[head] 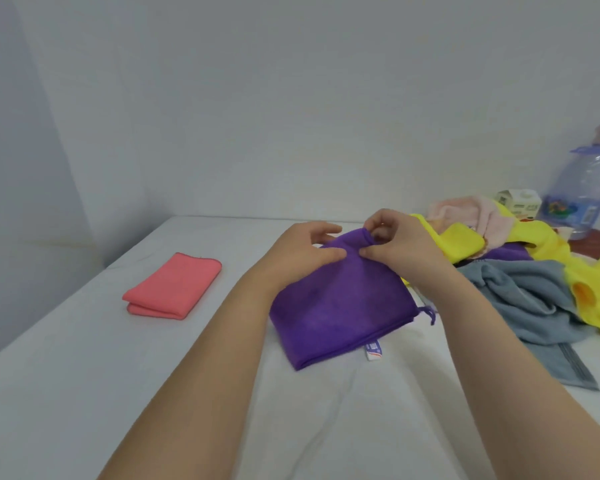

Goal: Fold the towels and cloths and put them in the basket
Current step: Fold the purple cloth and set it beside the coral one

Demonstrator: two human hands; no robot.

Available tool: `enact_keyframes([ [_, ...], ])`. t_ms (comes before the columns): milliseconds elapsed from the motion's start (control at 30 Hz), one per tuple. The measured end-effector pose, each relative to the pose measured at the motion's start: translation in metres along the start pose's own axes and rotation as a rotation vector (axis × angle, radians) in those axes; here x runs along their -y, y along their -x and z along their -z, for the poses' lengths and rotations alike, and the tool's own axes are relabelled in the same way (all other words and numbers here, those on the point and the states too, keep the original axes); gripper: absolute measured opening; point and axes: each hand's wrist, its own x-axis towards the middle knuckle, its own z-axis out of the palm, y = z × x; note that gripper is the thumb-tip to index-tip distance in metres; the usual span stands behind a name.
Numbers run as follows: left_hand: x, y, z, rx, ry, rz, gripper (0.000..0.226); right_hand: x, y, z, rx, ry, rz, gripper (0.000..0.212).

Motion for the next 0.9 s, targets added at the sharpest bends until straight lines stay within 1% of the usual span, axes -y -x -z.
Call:
enact_keyframes([
  [100, -0.013, 0.002, 0.001, -0.055, -0.059, -0.059, 0.014, 0.017, 0.003, 0.006, -0.017, 0.041, 0.090, 0.034],
  [200, -0.021, 0.004, 0.003, -0.127, -0.119, -0.079, 0.005, 0.028, 0.007, 0.011, -0.020, 0.048, 0.096, 0.029],
  [233, -0.023, 0.005, 0.004, -0.150, -0.128, -0.086, 0.007, 0.030, 0.009, 0.014, 0.011, 0.033, 0.070, 0.024],
  [300, -0.027, 0.007, 0.007, -0.206, -0.138, -0.097, 0.010, 0.029, 0.012, 0.024, 0.155, 0.055, -0.022, 0.018],
  [367, -0.027, 0.009, 0.011, -0.274, -0.122, -0.097, 0.010, 0.022, 0.014, 0.033, 0.326, 0.222, -0.105, 0.015],
  [400, -0.026, 0.010, 0.013, -0.302, -0.101, -0.090, 0.009, 0.016, 0.014, 0.036, 0.376, 0.301, -0.136, 0.013],
  [433, -0.025, 0.009, 0.015, -0.318, -0.074, -0.080, 0.009, 0.011, 0.013, 0.037, 0.394, 0.338, -0.154, 0.008],
  [467, -0.024, 0.009, 0.017, -0.316, -0.046, -0.064, 0.009, 0.007, 0.012, 0.039, 0.378, 0.324, -0.161, 0.007],
  [500, -0.023, 0.009, 0.018, -0.298, -0.014, -0.040, 0.009, 0.002, 0.011, 0.039, 0.341, 0.268, -0.161, 0.011],
  [567, -0.022, 0.010, 0.022, -0.235, 0.083, 0.025, 0.009, -0.004, 0.010, 0.039, 0.265, 0.025, -0.194, 0.014],
  [667, -0.023, 0.012, 0.029, -0.139, 0.282, 0.115, 0.006, -0.003, 0.010, 0.038, 0.268, -0.406, -0.273, 0.017],
  [700, -0.024, 0.012, 0.031, -0.109, 0.365, 0.135, 0.007, -0.002, 0.010, 0.039, 0.272, -0.504, -0.272, 0.017],
  [767, -0.023, 0.011, 0.035, -0.055, 0.514, 0.166, 0.016, -0.001, 0.008, 0.039, 0.264, -0.680, -0.256, 0.021],
  [800, -0.022, 0.010, 0.037, -0.032, 0.552, 0.176, 0.021, 0.000, 0.006, 0.039, 0.250, -0.740, -0.260, 0.021],
  [833, -0.019, 0.009, 0.038, -0.008, 0.555, 0.185, 0.024, -0.003, 0.003, 0.037, 0.232, -0.748, -0.270, 0.019],
  [900, -0.008, 0.007, 0.035, 0.032, 0.484, 0.224, 0.024, -0.016, -0.002, 0.029, 0.206, -0.662, -0.340, 0.017],
])
